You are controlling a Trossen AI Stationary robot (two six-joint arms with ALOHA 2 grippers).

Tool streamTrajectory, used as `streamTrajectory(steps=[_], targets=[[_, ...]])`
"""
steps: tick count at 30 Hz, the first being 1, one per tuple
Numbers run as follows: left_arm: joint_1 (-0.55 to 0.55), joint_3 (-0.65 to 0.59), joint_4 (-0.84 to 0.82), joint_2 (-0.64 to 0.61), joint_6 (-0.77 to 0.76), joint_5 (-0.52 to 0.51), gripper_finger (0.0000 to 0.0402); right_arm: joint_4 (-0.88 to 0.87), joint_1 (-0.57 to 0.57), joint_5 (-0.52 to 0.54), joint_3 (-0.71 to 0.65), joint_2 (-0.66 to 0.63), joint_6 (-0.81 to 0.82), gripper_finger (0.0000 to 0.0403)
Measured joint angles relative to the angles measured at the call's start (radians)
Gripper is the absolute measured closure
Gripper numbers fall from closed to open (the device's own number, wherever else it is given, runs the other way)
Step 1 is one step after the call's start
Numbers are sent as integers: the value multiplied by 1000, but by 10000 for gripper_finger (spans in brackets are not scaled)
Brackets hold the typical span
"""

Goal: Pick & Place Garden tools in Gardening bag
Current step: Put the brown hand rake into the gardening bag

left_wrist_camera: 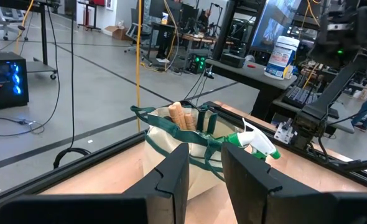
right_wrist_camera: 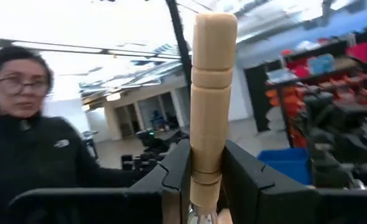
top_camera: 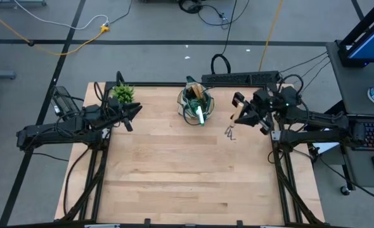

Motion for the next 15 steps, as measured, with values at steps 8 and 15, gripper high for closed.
streamTrajectory(steps=[8,15], targets=[[0,0,0,0,0,0,302,167,0,-78,0,0,49,344],[0,0,0,0,0,0,302,177,0,-90,0,1,52,344]])
